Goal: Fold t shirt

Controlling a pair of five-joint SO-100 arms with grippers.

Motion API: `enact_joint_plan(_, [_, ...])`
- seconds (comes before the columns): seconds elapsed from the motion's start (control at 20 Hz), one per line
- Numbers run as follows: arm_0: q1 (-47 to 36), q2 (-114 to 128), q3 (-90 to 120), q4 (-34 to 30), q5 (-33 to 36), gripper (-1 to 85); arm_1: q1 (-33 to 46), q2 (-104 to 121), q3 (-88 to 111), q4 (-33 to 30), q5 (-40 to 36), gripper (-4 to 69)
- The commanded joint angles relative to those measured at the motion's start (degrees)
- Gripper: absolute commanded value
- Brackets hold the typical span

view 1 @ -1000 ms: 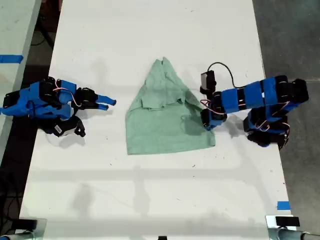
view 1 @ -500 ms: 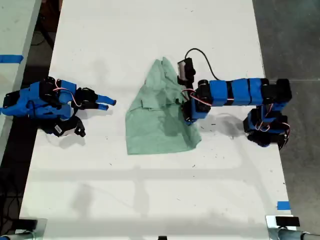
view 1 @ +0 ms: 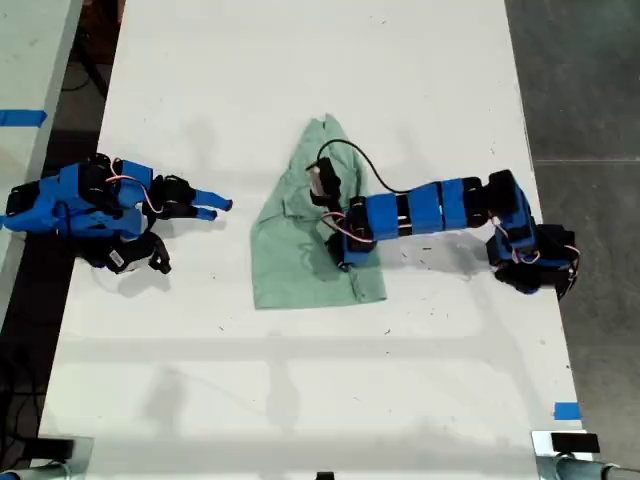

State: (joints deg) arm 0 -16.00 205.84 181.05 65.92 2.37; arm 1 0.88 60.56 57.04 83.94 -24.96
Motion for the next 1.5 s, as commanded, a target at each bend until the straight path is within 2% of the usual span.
enact_joint_plan(0.0, [0.4, 0.5, -1.8, -0.6, -0.6, 19.5, -0.4, -1.7, -3.9, -3.2, -0.9, 1.2])
enact_joint_plan(0.15, [0.4, 0.5, -1.8, -0.6, -0.6, 19.5, -0.5, -3.6, -4.4, -3.9, -0.8, 1.2])
enact_joint_plan(0.2, [0.4, 0.5, -1.8, -0.6, -0.6, 19.5, -0.9, -3.5, -4.7, -3.9, -1.1, 5.1])
enact_joint_plan(0.25, [0.4, 0.5, -1.8, -0.6, -0.6, 19.5, -1.1, -3.3, -5.4, -3.4, -1.3, 17.1])
enact_joint_plan(0.35, [0.4, 0.5, -1.8, -0.6, -0.6, 19.5, -1.4, -2.8, -6.2, -1.9, -1.4, 21.8])
enact_joint_plan(0.45, [0.4, 0.5, -1.8, -0.6, -0.6, 19.5, -1.4, -1.8, -6.4, -0.2, -1.0, 21.3])
enact_joint_plan(0.6, [0.4, 0.5, -1.8, -0.6, -0.6, 19.5, -1.8, 2.9, -7.4, 5.3, 0.3, 15.0])
enact_joint_plan(0.9, [0.4, 0.5, -1.8, -0.6, -0.6, 19.5, -1.0, 22.0, -5.9, 14.3, -1.9, 16.0])
enact_joint_plan(1.0, [0.4, 0.5, -1.8, -0.6, -0.6, 19.5, 0.4, 31.9, 1.1, 15.4, -1.5, 16.0])
enact_joint_plan(1.2, [0.4, 0.5, -1.8, -0.6, -0.6, 19.5, 5.2, 56.3, 22.4, 14.2, -0.1, 16.7])
enact_joint_plan(1.35, [0.4, 0.5, -1.8, -0.6, -0.6, 19.5, 8.3, 76.3, 43.2, 9.0, 0.3, 16.0])
enact_joint_plan(1.45, [0.4, 0.5, -1.8, -0.6, -0.6, 19.5, 8.6, 89.3, 57.0, 5.6, 1.5, 13.0])
